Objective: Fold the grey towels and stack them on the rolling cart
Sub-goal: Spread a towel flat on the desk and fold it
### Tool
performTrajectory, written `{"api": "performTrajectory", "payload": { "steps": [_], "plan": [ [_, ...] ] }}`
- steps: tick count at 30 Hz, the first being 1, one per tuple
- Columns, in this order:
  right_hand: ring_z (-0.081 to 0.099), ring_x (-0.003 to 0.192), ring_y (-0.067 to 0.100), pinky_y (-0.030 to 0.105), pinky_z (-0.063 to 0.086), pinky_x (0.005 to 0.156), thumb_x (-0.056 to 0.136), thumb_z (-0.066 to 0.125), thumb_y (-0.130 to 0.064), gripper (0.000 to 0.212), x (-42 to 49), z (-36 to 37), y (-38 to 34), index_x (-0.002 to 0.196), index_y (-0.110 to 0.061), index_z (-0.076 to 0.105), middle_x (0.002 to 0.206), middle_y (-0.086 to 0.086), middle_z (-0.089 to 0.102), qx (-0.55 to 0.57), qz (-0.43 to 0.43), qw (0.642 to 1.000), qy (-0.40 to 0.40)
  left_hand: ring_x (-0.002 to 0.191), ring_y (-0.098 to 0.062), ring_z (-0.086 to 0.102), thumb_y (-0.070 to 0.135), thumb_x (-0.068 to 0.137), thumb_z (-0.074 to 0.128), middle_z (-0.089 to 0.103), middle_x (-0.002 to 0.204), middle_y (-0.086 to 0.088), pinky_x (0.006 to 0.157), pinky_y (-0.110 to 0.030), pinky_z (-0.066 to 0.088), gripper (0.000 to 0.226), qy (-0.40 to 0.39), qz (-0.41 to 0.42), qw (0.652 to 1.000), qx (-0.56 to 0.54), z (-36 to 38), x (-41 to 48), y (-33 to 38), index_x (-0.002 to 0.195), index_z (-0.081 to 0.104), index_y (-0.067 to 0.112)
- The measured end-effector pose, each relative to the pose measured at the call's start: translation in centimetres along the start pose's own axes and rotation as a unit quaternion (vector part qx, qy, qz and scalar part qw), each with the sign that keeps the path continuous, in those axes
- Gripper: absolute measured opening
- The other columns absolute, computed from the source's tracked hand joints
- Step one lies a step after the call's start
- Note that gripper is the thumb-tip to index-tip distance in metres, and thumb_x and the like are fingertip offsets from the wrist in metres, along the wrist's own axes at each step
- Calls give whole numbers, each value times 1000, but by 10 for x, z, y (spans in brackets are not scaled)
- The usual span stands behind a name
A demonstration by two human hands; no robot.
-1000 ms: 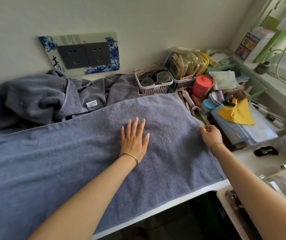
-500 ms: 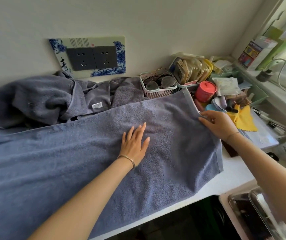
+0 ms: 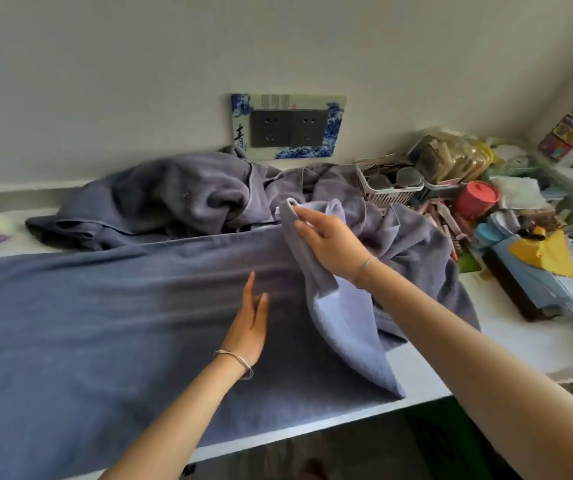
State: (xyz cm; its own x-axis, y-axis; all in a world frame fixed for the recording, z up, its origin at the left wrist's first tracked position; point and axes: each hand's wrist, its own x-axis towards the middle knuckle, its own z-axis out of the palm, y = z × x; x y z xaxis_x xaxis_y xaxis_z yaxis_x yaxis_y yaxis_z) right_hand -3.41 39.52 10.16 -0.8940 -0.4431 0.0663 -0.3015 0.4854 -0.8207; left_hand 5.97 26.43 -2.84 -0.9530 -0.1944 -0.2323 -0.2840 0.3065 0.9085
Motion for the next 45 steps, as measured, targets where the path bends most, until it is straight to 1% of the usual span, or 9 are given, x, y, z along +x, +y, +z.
{"api": "performTrajectory", "payload": {
  "steps": [5,7,10,22,25,31,35,40,45],
  "plan": [
    [42,131,12,-5,25,92,100,40,-11,41,19,118,-50,141,-10,40,141,4,48,82,12,995,-49,110,-13,56,78,80,37,58,126,2,96,-32,45,70,54,-156,962,-219,-85,-7,-48,119,57,23],
    [67,95,11,9,44,76,100,38,-14,44,20,163,-51,144,-14,35,112,13,65,93,66,989,-94,81,-12,57,55,97,22,61,101,-4,68,-27,47,51,84,-206,935,-275,-108,-12,-62,97,58,19],
    [57,38,7,23,49,48,100,37,-17,44,11,215,-37,143,-19,29,88,12,66,145,181,955,-182,91,-25,59,50,99,20,59,113,-10,68,-33,47,55,147,-235,924,-265,-136,-22,-87,118,55,12],
    [52,108,23,29,43,96,88,64,-23,49,-52,219,36,132,-10,46,123,5,42,-60,198,973,-104,46,-10,58,4,93,52,58,89,-11,37,-16,47,35,155,-190,961,-130,-168,-31,-116,127,45,1],
    [54,88,15,21,45,79,88,64,-20,46,-53,225,23,129,-6,47,111,6,51,-14,221,971,-88,43,-5,59,-2,92,47,59,96,-13,40,-16,50,35,138,-184,967,-109,-172,-32,-118,127,46,3],
    [67,91,13,23,53,82,102,33,-34,36,-65,214,-3,108,-15,63,100,1,70,203,240,889,-332,78,-22,47,23,93,44,50,71,-9,45,-20,41,27,156,-172,971,-61,-182,-35,-106,73,54,8],
    [49,124,19,30,37,104,98,45,-30,32,-58,195,39,127,-19,55,130,0,54,-62,166,981,-79,79,-22,53,19,90,58,62,84,-13,67,-28,38,19,131,-164,978,-15,-187,-40,-114,99,62,3],
    [1,146,14,37,-4,119,98,31,-48,52,-83,189,92,147,-36,20,157,-10,13,-314,119,935,-114,94,-29,62,17,88,62,67,104,-14,79,-33,47,31,95,-163,981,42,-188,-43,-121,115,57,4],
    [-3,146,12,36,-11,117,98,29,-49,51,-107,176,102,146,-39,19,157,-11,11,-312,113,940,-76,91,-27,62,21,88,61,66,107,-13,76,-36,49,31,39,-201,979,9,-177,-49,-118,115,53,10]
  ]
}}
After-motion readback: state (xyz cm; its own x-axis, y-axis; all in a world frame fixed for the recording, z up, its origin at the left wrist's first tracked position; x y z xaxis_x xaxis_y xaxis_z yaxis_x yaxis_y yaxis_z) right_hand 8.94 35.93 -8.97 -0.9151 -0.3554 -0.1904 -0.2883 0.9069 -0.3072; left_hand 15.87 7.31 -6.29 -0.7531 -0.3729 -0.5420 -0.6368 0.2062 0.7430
